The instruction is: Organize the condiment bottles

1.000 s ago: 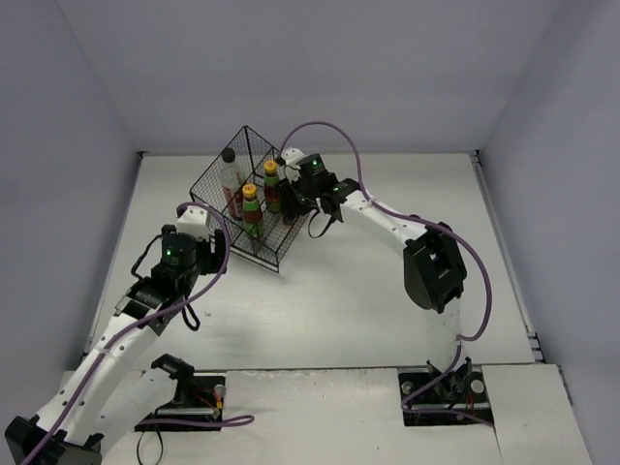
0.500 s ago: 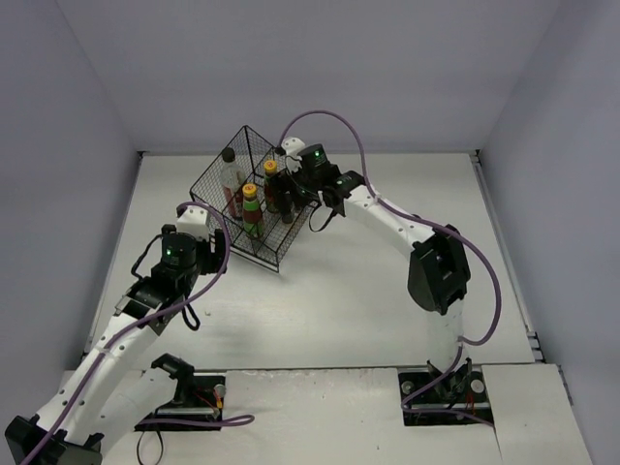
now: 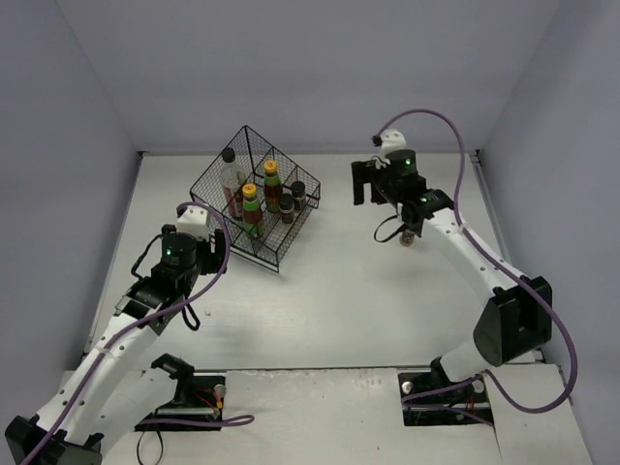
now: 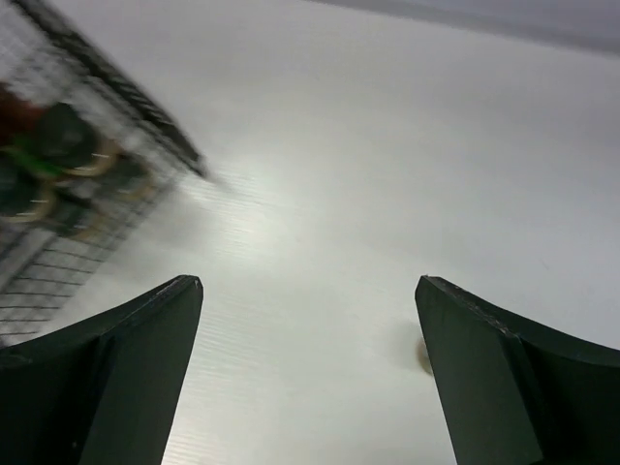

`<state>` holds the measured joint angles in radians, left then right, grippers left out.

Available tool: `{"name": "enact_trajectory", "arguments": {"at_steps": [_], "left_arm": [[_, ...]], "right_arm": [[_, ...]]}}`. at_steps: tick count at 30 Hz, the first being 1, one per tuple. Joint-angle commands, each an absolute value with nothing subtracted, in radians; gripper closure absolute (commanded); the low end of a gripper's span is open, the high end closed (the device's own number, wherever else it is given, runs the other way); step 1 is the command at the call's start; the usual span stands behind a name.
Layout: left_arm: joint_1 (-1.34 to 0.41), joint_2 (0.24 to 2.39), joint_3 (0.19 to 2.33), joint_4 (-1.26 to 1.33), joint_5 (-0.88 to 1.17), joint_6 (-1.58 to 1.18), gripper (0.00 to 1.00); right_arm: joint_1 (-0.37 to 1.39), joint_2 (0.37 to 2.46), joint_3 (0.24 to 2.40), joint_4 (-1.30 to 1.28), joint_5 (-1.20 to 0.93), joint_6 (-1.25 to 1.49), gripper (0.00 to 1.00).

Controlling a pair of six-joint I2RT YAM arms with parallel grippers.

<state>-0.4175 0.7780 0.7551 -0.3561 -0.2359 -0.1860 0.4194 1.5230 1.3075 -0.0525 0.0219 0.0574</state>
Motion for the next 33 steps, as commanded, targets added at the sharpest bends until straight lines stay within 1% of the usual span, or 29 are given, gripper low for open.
{"name": "enact_trajectory", "arguments": {"at_steps": [1, 5, 6, 10, 16, 19, 20, 25, 26, 28, 29, 31, 32, 33], "left_arm": [[-0.41, 0.778, 0.776, -0.305, -0.235, -0.175, 0.29], [-0.41, 0.779, 0.776, -0.307, -0.233, -0.175, 0.29], [-0.41, 0.779, 0.776, -0.305, -0.233, -0.175, 0.29], [-0.41, 0.781, 0.775, -0.307, -0.233, -0.175, 0.29], [-0.41, 0.781, 0.775, -0.308, -0.239, -0.173, 0.29], [-0.41, 0.781, 0.775, -0.307, -0.239, -0.173, 0.29], [-0.41, 0.784, 0.775, -0.307, -0.238, -0.173, 0.29], [-0.41, 0.784, 0.775, -0.308, -0.238, -0.172, 0.29], [-0.41, 0.784, 0.775, -0.308, -0.238, -0.172, 0.29], [-0.41, 0.784, 0.775, -0.307, -0.238, -0.172, 0.29], [-0.41, 0.784, 0.775, -0.307, -0.238, -0.172, 0.29], [-0.41, 0.784, 0.775, -0.305, -0.236, -0.172, 0.29], [-0.41, 0.784, 0.775, -0.307, -0.236, -0.172, 0.29], [-0.41, 0.785, 0.776, -0.308, -0.236, -0.172, 0.29]], "right_arm": [[0.361, 1.438, 1.185, 0.024, 0.156, 0.121, 0.01], [0.256, 1.372, 1.072, 0.043, 0.153, 0.17, 0.0], [0.212, 1.368, 1.057, 0.051, 0.147, 0.179, 0.0], [0.143, 1.384, 1.005, 0.08, 0.08, 0.193, 0.0], [0.121, 1.46, 0.991, 0.104, 0.058, 0.193, 0.01], [0.11, 1.497, 0.979, 0.121, 0.052, 0.192, 0.06], [0.109, 1.511, 0.977, 0.124, 0.051, 0.192, 0.1], [0.106, 1.535, 0.954, 0.15, 0.04, 0.19, 0.22], [0.103, 1.542, 0.951, 0.155, 0.04, 0.187, 0.28], [0.103, 1.546, 0.951, 0.158, 0.043, 0.186, 0.34], [0.101, 1.549, 0.951, 0.16, 0.044, 0.183, 0.42], [0.103, 1.551, 0.95, 0.164, 0.046, 0.178, 0.49], [0.101, 1.548, 0.948, 0.166, 0.048, 0.175, 0.56], [0.103, 1.546, 0.948, 0.167, 0.048, 0.166, 0.6]]}}
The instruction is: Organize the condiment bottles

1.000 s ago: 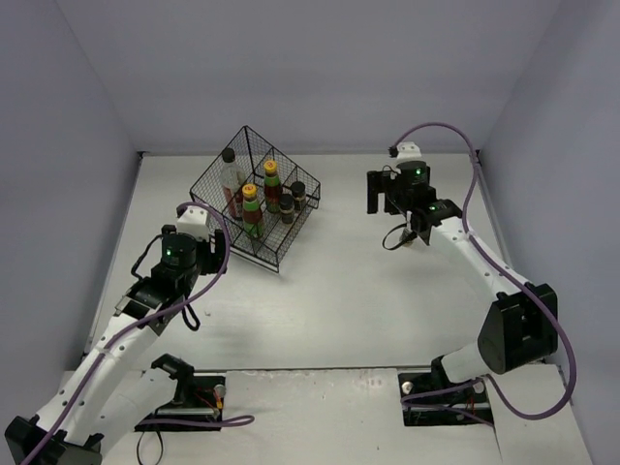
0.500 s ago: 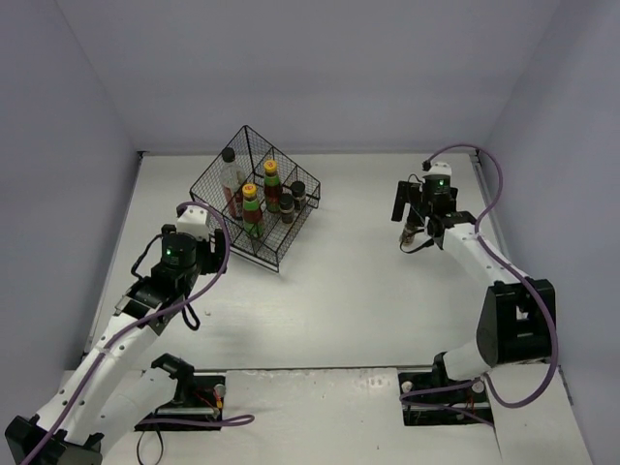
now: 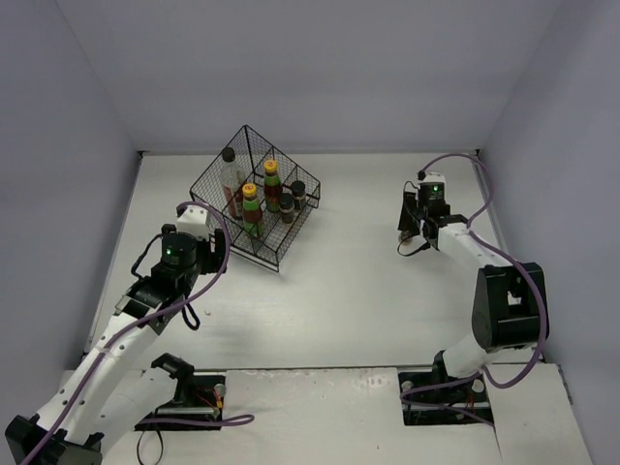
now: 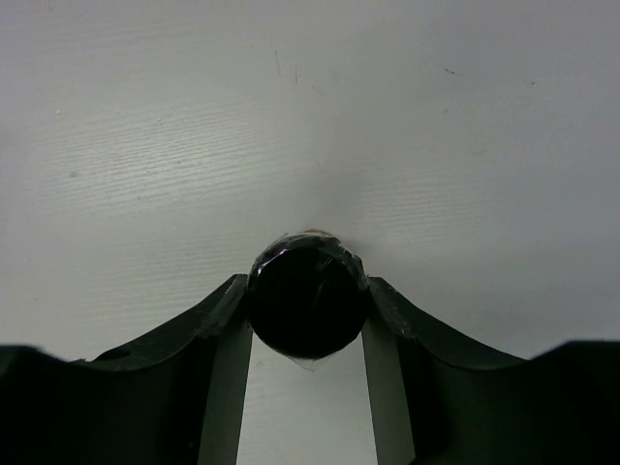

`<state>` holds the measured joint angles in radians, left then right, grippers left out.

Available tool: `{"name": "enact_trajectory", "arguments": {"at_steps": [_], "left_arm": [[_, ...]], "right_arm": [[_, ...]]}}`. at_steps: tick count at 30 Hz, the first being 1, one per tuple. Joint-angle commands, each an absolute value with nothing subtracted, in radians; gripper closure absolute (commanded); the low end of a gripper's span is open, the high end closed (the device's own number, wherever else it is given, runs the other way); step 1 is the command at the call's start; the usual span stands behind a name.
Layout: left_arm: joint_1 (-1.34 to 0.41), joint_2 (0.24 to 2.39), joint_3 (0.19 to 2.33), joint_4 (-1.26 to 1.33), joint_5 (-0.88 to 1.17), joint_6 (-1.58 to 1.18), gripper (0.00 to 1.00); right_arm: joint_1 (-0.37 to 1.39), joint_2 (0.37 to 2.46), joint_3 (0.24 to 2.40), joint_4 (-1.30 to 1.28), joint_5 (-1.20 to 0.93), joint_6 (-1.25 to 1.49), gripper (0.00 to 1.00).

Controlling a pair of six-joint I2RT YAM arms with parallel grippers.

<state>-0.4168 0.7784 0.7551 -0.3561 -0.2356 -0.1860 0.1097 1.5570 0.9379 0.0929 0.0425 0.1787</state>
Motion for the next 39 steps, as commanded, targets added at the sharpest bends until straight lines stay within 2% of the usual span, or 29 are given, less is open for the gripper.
{"name": "enact_trajectory", "arguments": {"at_steps": [1, 2, 4, 5, 11, 21, 31, 39], "left_arm": [[-0.41, 0.784, 0.776, -0.308, -0.236, -0.172, 0.29], [-0.41, 0.784, 0.776, -0.308, -0.236, -0.172, 0.29], [-0.41, 0.784, 0.776, -0.308, -0.238, -0.172, 0.29], [-0.41, 0.784, 0.776, -0.308, -0.236, -0.172, 0.29], [-0.41, 0.781, 0.776, -0.307, -0.238, -0.172, 0.29], [-0.41, 0.773, 0.775, -0.31, -0.252, -0.169, 0.29], [-0.41, 0.773, 0.775, -0.308, -0.262, -0.167, 0.29], [-0.411, 0.772, 0.775, -0.308, -0.262, -0.167, 0.29]], "right_arm": [[0.103, 1.543, 0.948, 0.167, 0.048, 0.161, 0.65], [0.103, 1.534, 0.948, 0.169, 0.029, 0.157, 0.75], [0.113, 1.513, 0.946, 0.175, 0.009, 0.141, 0.87], [0.121, 1.505, 0.945, 0.179, -0.044, 0.134, 0.99], [0.297, 1.439, 1.017, 0.132, -0.071, 0.04, 1.0], [0.57, 1.486, 1.331, -0.027, -0.204, -0.057, 1.0], [0.713, 1.681, 1.583, -0.055, -0.264, -0.074, 1.0], [0.758, 1.796, 1.577, -0.012, -0.273, -0.071, 1.0]]}}
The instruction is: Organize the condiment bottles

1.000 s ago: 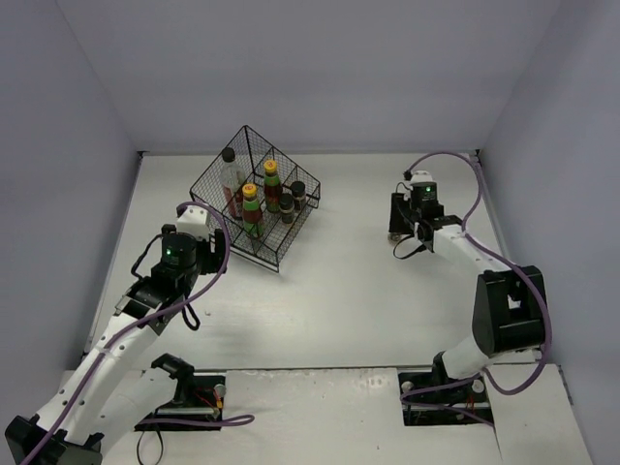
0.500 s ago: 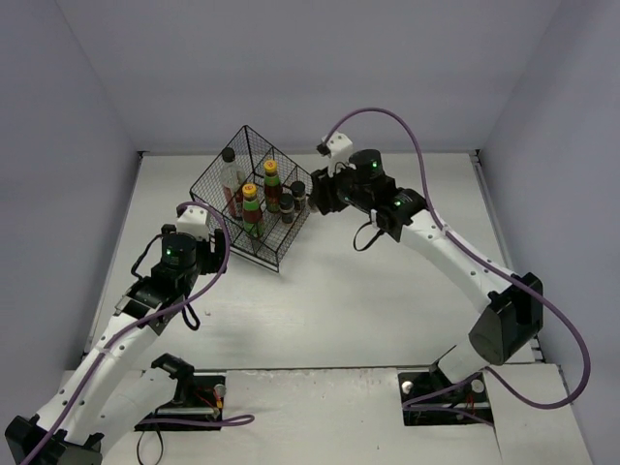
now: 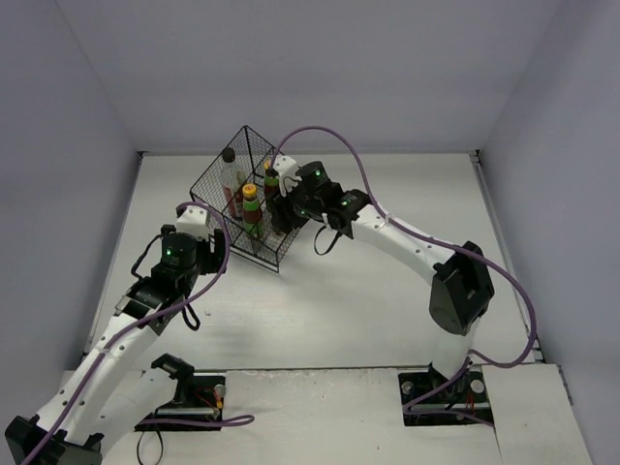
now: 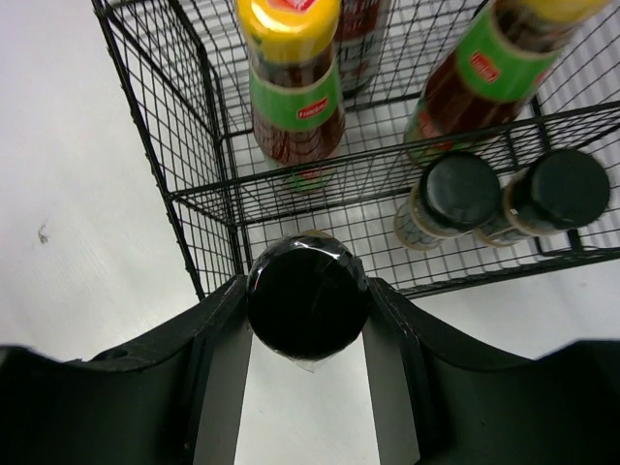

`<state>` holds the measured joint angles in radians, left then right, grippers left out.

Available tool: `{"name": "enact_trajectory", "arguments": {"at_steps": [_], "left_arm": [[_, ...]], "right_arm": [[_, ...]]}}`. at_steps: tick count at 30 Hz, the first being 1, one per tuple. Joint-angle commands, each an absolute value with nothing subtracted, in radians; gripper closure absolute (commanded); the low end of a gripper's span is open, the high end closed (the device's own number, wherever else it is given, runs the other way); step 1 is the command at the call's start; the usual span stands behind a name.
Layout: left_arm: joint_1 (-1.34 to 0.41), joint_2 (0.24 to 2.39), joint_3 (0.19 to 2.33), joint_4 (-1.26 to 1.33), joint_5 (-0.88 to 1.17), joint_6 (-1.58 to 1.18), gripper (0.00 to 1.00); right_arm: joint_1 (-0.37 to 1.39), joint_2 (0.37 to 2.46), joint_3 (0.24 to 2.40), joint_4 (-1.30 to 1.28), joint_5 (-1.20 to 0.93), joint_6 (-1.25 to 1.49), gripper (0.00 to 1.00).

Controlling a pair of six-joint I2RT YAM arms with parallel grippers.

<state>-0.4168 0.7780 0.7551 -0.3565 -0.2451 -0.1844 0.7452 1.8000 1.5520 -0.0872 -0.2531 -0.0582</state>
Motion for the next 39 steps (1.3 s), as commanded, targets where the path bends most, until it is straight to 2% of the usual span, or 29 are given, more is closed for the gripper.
{"name": "enact_trajectory", "arguments": {"at_steps": [1, 5, 8, 9, 10, 13, 16, 20, 21, 25, 34, 39], "left_arm": [[-0.41, 0.773, 0.775, -0.308, -0.261, -0.167, 0.29], [-0.41, 0.772, 0.773, -0.308, -0.261, -0.167, 0.29], [-0.41, 0.773, 0.773, -0.31, -0.261, -0.167, 0.29], [-0.41, 0.773, 0.773, -0.308, -0.261, -0.167, 0.29], [-0.411, 0.773, 0.773, -0.31, -0.261, -0.167, 0.29], [-0.41, 0.775, 0.773, -0.307, -0.261, -0.167, 0.29], [-0.41, 0.775, 0.773, -0.307, -0.259, -0.167, 0.29], [-0.41, 0.775, 0.773, -0.308, -0.261, -0.167, 0.29], [-0.41, 0.776, 0.773, -0.308, -0.261, -0.166, 0.29], [-0.41, 0.778, 0.773, -0.307, -0.261, -0.166, 0.29], [-0.41, 0.772, 0.773, -0.311, -0.275, -0.163, 0.29], [-0.408, 0.77, 0.773, -0.31, -0.282, -0.161, 0.29]], "right_arm": [[0.758, 1.804, 1.566, -0.003, -0.275, -0.071, 1.0], [0.761, 1.844, 1.522, 0.094, -0.278, -0.072, 1.0], [0.764, 1.871, 1.519, 0.109, -0.278, -0.071, 0.93], [0.764, 1.882, 1.519, 0.112, -0.281, -0.071, 0.89], [0.764, 1.885, 1.522, 0.112, -0.279, -0.069, 0.81], [0.765, 1.893, 1.522, 0.112, -0.278, -0.072, 0.65], [0.765, 1.899, 1.522, 0.109, -0.279, -0.072, 0.53], [0.765, 1.896, 1.528, 0.098, -0.282, -0.066, 0.43], [0.765, 1.888, 1.526, 0.1, -0.287, -0.063, 0.36], [0.765, 1.868, 1.522, 0.098, -0.288, -0.058, 0.22], [0.764, 1.752, 1.503, 0.092, -0.204, -0.058, 0.15], [0.75, 1.648, 1.451, 0.086, -0.029, -0.066, 0.12]]}}
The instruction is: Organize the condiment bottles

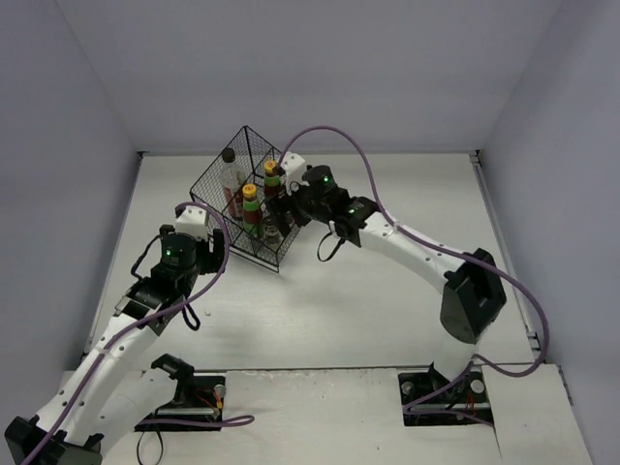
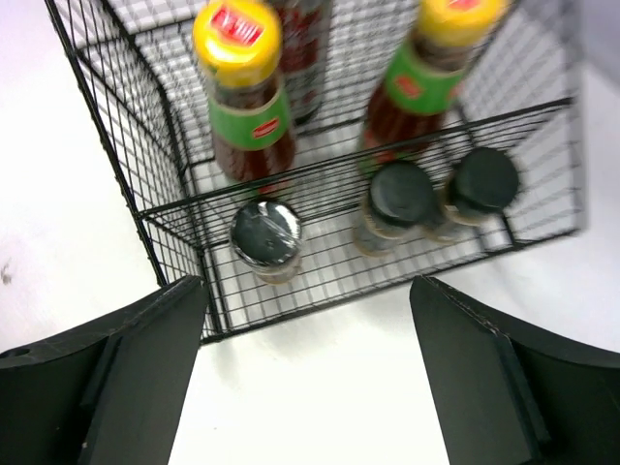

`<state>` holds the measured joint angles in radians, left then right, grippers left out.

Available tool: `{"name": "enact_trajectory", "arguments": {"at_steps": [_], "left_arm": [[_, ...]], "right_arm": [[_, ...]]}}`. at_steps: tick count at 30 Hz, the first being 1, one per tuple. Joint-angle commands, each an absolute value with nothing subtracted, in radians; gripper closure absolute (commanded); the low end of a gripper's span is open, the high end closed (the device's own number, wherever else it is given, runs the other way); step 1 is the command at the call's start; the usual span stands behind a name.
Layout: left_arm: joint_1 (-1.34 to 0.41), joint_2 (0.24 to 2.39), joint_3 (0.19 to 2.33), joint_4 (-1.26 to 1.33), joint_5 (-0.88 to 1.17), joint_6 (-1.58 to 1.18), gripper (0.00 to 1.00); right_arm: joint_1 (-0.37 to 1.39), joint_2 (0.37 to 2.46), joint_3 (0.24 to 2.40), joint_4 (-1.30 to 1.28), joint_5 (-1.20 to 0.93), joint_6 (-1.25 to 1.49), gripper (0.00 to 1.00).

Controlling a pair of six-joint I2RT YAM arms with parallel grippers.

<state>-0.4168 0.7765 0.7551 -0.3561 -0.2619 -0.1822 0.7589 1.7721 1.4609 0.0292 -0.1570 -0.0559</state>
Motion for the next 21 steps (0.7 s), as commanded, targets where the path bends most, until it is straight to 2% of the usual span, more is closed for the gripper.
{"name": "enact_trajectory", "arguments": {"at_steps": [1, 7, 11, 16, 21], "left_arm": [[-0.408, 0.769, 0.775, -0.31, -0.285, -0.16, 0.29], [-0.407, 0.753, 0.767, -0.291, -0.302, -0.156, 0.29], [-0.405, 0.727, 0.79, -0.316, -0.327, -0.166, 0.29], [-0.405, 0.687, 0.868, -0.434, -0.347, -0.175, 0.29], [-0.405, 0.605, 0.946, -0.596, -0.396, -0.17, 0.29]], "right_arm": [[0.732, 1.631, 1.425, 0.087, -0.006, -0.064, 0.11], [0.544, 1.488, 1.324, 0.078, 0.032, 0.041, 0.08], [0.459, 1.337, 1.241, 0.077, 0.188, 0.058, 0.01], [0.422, 1.197, 1.166, 0.003, 0.386, 0.09, 0.0], [0.422, 1.026, 1.111, -0.112, 0.494, 0.124, 0.0]]}}
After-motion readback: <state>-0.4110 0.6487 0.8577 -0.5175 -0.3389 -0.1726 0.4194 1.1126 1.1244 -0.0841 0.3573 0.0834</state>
